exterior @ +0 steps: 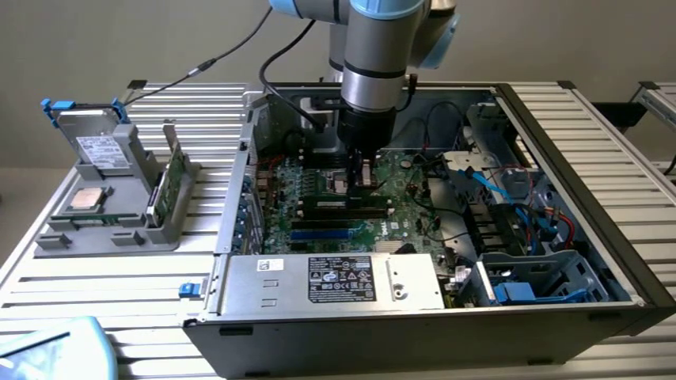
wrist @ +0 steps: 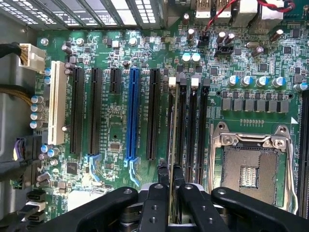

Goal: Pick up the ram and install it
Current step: 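Insert the ram into the slot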

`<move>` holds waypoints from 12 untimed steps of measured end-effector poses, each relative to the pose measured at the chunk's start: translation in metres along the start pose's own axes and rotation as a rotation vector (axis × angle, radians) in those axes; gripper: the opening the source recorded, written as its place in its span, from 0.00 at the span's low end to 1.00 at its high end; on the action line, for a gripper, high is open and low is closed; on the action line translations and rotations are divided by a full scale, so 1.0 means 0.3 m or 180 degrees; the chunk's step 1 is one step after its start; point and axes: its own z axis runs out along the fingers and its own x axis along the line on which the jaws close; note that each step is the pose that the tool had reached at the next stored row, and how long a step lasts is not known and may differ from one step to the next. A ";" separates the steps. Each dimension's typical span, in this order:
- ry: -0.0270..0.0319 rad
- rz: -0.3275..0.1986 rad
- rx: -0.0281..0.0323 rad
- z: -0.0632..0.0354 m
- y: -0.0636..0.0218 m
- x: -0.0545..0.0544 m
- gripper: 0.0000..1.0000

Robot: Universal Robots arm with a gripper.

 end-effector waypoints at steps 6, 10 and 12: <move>0.0002 -0.0025 0.0003 0.004 0.000 -0.001 0.14; 0.0003 -0.0026 0.0003 0.010 -0.001 -0.001 0.14; 0.0002 -0.0026 0.0003 0.011 -0.001 -0.002 0.14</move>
